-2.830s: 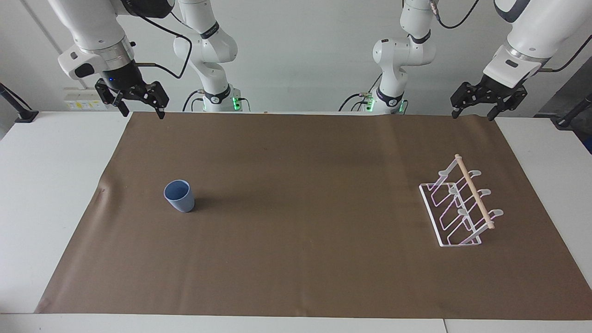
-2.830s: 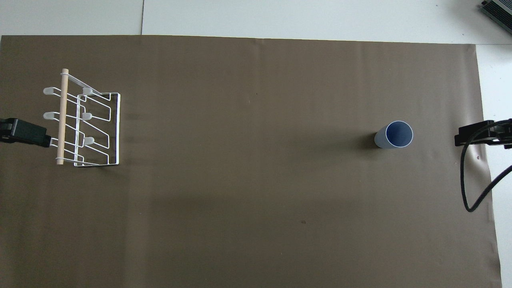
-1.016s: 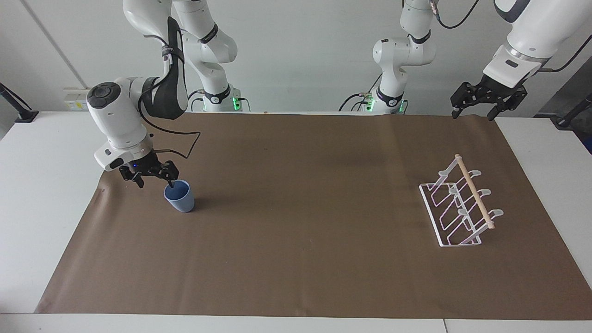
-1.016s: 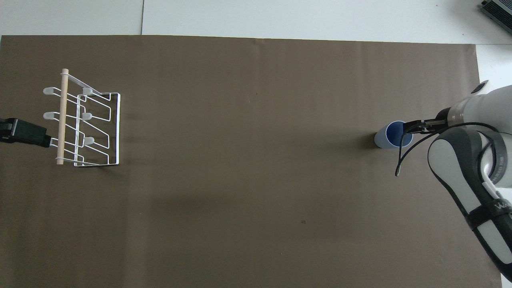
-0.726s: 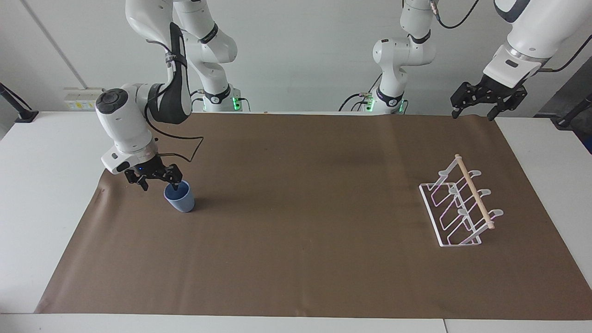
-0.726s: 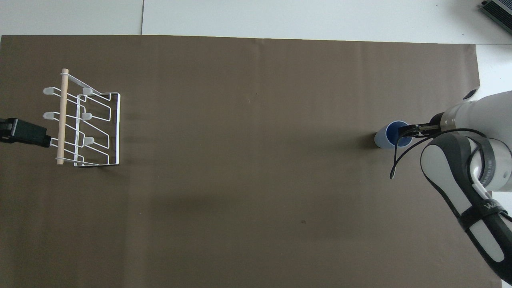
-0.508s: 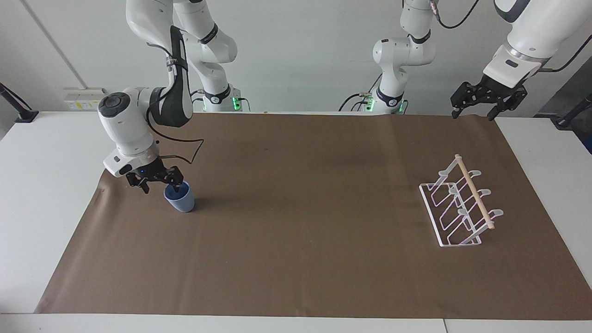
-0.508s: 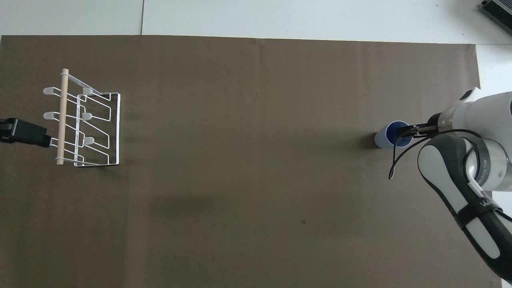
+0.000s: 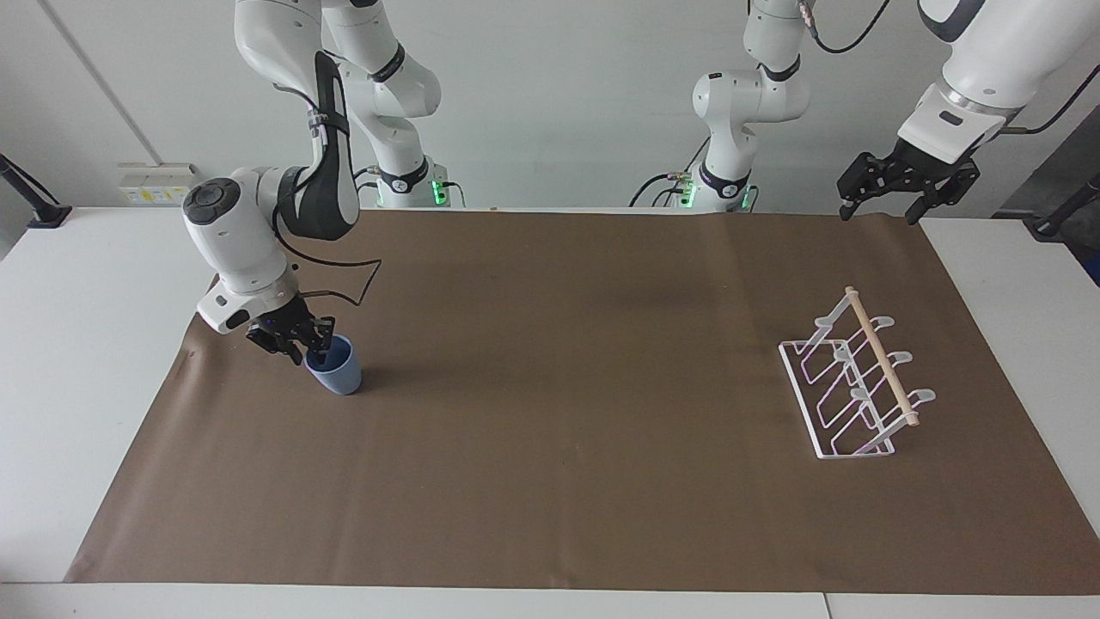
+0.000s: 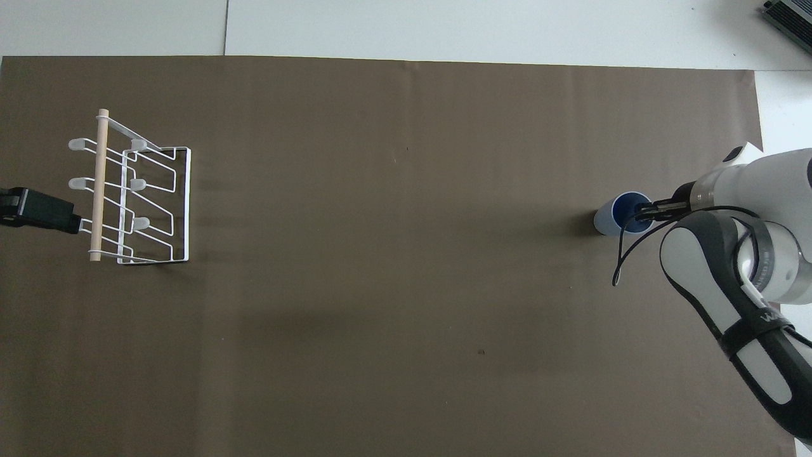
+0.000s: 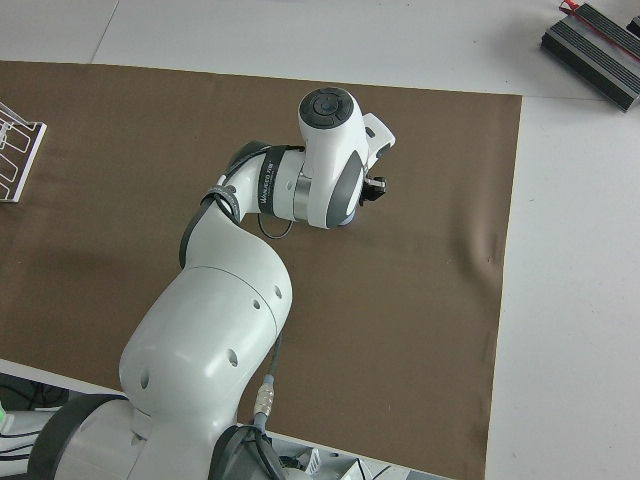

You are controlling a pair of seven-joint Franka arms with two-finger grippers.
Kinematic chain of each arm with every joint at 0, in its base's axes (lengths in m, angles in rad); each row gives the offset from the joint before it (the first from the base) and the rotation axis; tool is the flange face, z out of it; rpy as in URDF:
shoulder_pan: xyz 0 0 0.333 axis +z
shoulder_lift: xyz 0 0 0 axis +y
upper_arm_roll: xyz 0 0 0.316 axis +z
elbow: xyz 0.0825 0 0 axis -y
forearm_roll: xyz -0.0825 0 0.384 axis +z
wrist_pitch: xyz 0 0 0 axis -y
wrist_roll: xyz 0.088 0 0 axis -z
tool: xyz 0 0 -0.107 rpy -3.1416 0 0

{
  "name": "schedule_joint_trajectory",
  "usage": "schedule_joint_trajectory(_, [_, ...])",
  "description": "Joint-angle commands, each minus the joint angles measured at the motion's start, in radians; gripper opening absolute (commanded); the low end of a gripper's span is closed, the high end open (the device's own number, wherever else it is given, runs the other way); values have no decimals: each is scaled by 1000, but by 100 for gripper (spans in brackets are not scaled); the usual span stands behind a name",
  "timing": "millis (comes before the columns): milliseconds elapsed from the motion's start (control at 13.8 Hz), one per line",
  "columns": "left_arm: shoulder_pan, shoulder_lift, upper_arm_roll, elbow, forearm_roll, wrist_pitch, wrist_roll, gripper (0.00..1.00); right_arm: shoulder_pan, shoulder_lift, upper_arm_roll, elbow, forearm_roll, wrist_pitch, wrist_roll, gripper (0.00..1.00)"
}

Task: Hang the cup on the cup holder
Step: 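Lift the blue cup with the right gripper and tip it sideways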

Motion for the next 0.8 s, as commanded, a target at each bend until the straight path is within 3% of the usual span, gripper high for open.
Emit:
schedule_joint_trajectory(0, [4, -30, -1, -36, 17, 11, 6, 100, -24, -2, 9, -15, 57, 22, -40, 0])
schedule_joint_trajectory(363, [4, -30, -1, -36, 17, 13, 6, 100, -19, -2, 11, 18, 59, -8, -42, 0])
schedule_joint_trajectory(580, [4, -30, -1, -36, 17, 13, 6, 100, -15, -7, 17, 119, 67, -134, -42, 0])
schedule_joint_trajectory(726, [4, -30, -1, -36, 17, 13, 6, 100, -11, -21, 17, 169, 137, -212, -48, 0])
